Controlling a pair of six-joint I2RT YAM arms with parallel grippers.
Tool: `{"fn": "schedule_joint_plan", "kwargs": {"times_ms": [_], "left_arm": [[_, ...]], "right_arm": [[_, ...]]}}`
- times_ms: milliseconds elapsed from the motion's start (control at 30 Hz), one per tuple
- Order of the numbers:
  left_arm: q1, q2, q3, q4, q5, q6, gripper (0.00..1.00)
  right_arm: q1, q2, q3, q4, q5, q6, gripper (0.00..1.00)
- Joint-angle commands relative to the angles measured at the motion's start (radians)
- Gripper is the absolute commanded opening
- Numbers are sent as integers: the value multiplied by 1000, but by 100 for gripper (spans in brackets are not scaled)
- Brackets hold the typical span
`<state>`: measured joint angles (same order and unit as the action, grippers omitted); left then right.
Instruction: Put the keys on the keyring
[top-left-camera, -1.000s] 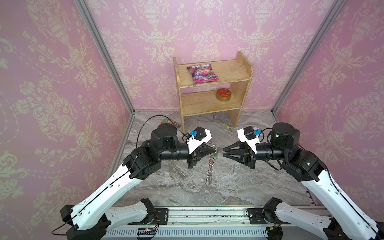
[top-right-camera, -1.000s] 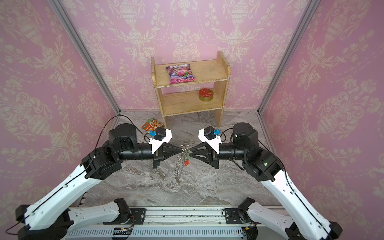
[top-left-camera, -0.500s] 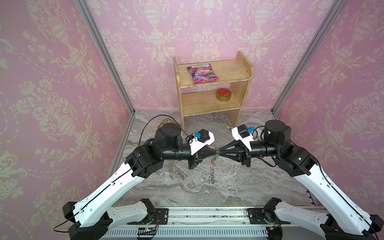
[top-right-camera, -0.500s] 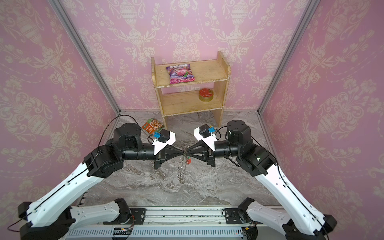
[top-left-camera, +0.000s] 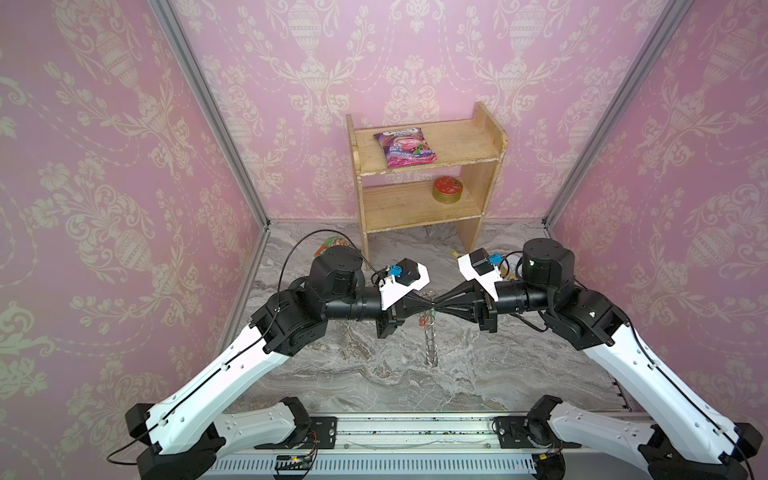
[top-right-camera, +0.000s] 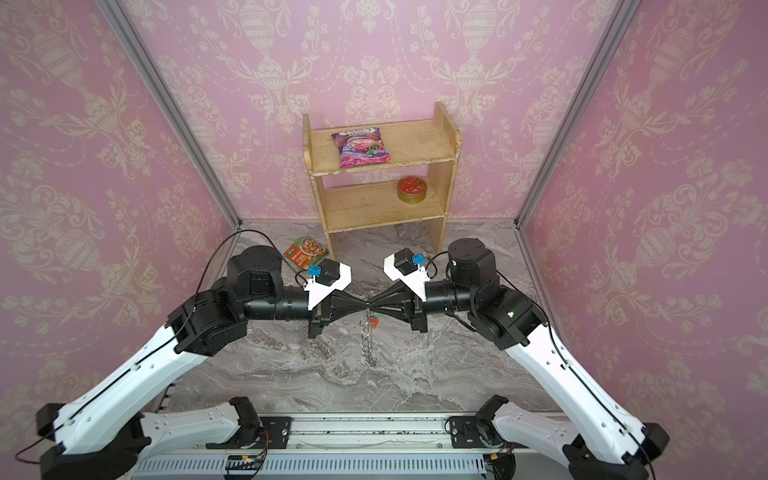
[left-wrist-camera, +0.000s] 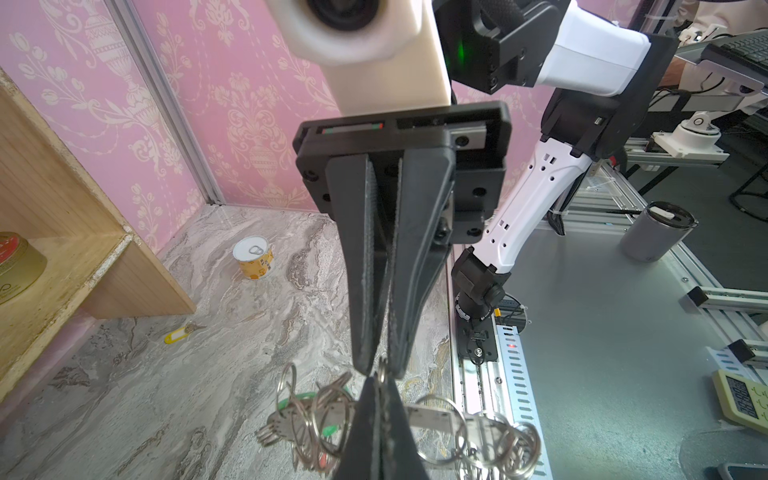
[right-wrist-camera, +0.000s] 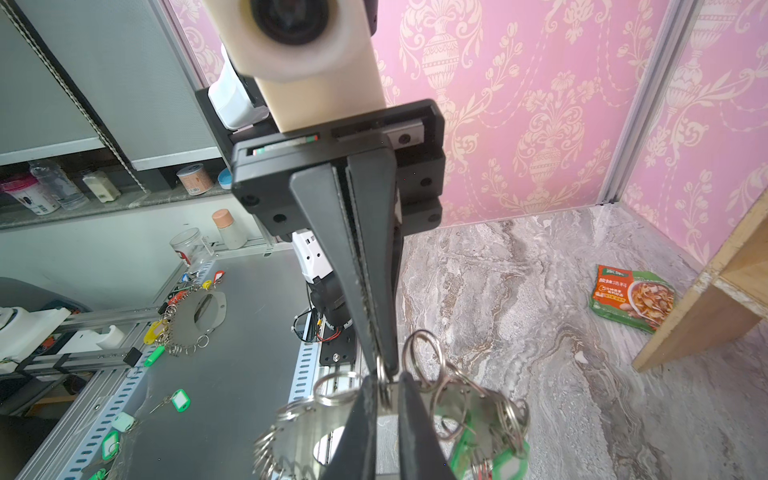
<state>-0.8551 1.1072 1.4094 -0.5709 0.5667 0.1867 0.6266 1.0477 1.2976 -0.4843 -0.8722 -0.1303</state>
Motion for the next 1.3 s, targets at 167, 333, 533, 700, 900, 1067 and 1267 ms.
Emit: {"fn": "schedule_joint_plan", "kwargs": {"times_ms": [167, 333, 533, 700, 900, 1067, 1267], "left_arm": [[-13, -4, 32, 24, 12, 13, 0], [-16, -3, 32, 34, 15, 9, 0], [-21, 1, 36, 36, 18, 7, 0], [-22, 2, 33, 30, 16, 8, 0], [-23, -20, 1, 69, -28, -19, 2], [-22, -112, -92, 228, -125, -113, 27], [-22, -129, -128, 320, -76, -241, 13]], "right_arm": [[8, 9, 4, -4, -17, 13, 10], [11, 18, 5, -13, -17, 12, 10], [15, 27, 6, -17, -17, 13, 9], [15, 18, 5, -3, -7, 18, 0], [12, -20, -34, 91, 7, 65, 0], [-15, -79, -104, 242, 19, 152, 0], [-31, -113, -166, 366, 17, 219, 0]]}}
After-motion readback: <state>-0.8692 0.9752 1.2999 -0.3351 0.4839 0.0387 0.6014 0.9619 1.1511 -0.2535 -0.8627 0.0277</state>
